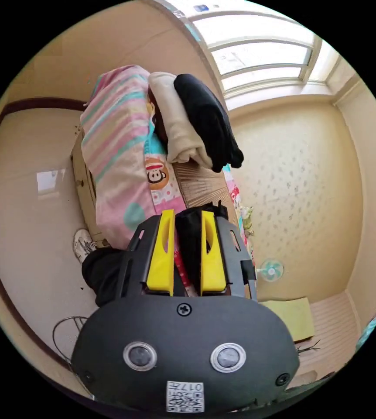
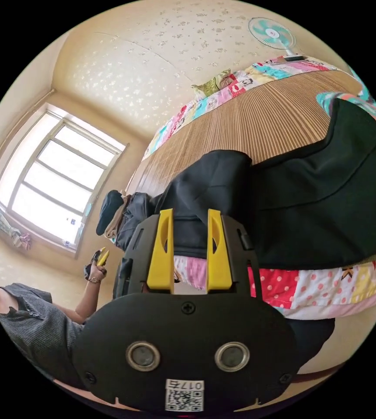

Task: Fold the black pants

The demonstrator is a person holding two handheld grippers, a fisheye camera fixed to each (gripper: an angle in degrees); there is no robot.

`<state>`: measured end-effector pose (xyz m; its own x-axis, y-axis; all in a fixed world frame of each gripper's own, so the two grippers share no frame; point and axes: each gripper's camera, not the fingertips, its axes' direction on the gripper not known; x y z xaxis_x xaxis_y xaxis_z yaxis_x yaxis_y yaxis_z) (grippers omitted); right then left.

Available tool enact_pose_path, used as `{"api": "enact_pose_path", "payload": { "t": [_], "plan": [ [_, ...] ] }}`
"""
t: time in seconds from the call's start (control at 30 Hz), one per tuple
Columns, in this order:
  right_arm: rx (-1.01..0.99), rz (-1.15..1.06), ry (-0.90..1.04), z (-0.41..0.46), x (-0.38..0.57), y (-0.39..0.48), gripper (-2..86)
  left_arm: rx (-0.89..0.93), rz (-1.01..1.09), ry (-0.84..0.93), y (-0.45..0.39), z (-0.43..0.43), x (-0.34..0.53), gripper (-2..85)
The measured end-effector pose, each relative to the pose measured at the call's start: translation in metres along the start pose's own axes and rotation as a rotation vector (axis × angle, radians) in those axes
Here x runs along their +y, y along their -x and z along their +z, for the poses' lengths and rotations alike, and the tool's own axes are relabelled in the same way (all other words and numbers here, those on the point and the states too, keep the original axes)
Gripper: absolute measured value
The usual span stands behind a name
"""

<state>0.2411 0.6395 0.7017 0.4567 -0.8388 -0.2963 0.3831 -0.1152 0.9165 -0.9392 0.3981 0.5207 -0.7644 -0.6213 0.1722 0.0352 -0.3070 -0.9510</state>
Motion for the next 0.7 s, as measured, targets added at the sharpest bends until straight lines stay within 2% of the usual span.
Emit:
{"api": "enact_pose_path", "payload": {
  "t": [0.07,0.17,0.27,0.3,0.33,0.4,0.47,0.53,0.57,0.63,0.67,0.7],
  "plan": [
    [0.042,-0.097,0.075,0.034,-0.017,0.019,14.0,0.013,0.243,0.171,-0.065,0.042,0.016,11.7],
    [0.173,-0.260,0.235,0.111,-0.046,0.048,16.3,0.123,0.401,0.406,-0.138,0.114,0.037,15.6],
    [0.324,-0.330,0.447,0.204,-0.065,0.047,15.4,0.191,0.455,0.530,-0.190,0.177,0.056,16.5],
    [0.467,-0.358,0.452,0.225,-0.069,0.049,12.7,0.196,0.458,0.549,-0.198,0.188,0.059,16.6],
    [0.523,-0.426,0.483,0.236,-0.074,0.056,8.7,0.209,0.463,0.580,-0.212,0.208,0.066,16.7],
    [0.525,-0.455,0.596,0.248,-0.092,0.061,5.7,0.240,0.461,0.616,-0.227,0.232,0.076,16.5],
    [0.425,-0.438,0.666,0.243,-0.123,0.059,4.7,0.261,0.472,0.633,-0.240,0.250,0.090,16.1],
    [0.111,-0.292,0.569,0.193,-0.195,0.037,4.2,0.251,0.476,0.630,-0.242,0.260,0.098,16.0],
    [0.038,-0.237,0.506,0.174,-0.218,0.027,4.2,0.258,0.465,0.630,-0.240,0.266,0.101,16.0],
    [-0.111,0.031,0.123,0.079,-0.295,-0.037,4.4,0.282,0.440,0.631,-0.235,0.273,0.105,16.0],
    [-0.114,0.091,0.008,0.054,-0.306,-0.055,4.5,0.288,0.430,0.623,-0.231,0.277,0.107,16.0],
    [-0.117,0.189,-0.235,0.007,-0.316,-0.089,5.7,0.283,0.427,0.620,-0.230,0.279,0.107,16.0]
  ]
}}
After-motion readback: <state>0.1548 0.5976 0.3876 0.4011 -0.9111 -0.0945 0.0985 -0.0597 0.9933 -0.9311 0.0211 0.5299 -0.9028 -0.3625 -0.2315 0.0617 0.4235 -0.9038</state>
